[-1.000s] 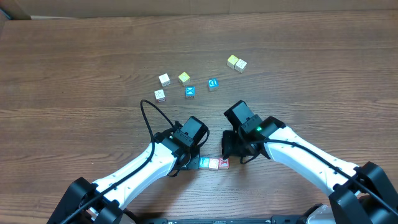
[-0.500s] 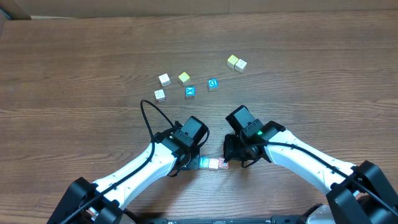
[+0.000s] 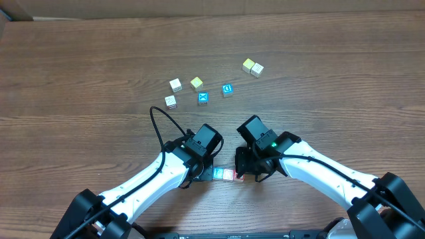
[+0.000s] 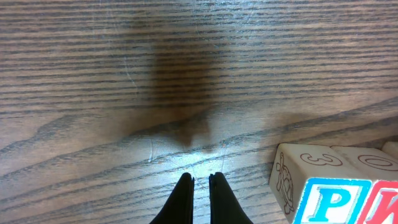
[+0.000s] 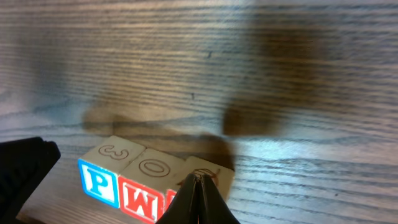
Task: Flip 3 blocks
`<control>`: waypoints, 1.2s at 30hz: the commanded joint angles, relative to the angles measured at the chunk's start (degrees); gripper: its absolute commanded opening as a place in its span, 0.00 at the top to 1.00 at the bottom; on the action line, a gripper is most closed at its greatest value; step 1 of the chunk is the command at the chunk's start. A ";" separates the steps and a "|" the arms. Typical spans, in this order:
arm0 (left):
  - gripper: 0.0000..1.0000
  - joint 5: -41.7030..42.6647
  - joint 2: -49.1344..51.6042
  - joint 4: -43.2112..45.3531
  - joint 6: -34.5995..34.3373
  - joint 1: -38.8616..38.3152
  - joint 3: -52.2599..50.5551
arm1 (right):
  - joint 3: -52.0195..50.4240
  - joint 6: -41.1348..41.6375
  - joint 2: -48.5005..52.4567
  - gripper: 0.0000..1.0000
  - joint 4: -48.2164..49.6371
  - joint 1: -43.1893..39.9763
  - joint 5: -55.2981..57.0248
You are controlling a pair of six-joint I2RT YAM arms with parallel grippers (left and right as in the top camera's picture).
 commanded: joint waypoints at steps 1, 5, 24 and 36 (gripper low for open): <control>0.96 0.48 0.39 0.09 1.05 0.35 -0.50 | -0.42 -0.13 0.22 0.96 0.39 0.55 -0.46; 0.96 0.48 0.39 0.09 1.05 0.35 -0.50 | -0.42 -0.13 0.22 0.96 0.42 0.55 -0.44; 0.96 0.48 0.39 0.09 1.05 0.35 -0.50 | -0.42 -1.73 0.22 0.96 1.66 0.55 -2.05; 0.96 0.48 0.39 0.09 1.07 0.35 -0.50 | -0.42 -3.45 0.22 0.96 1.86 0.55 -3.72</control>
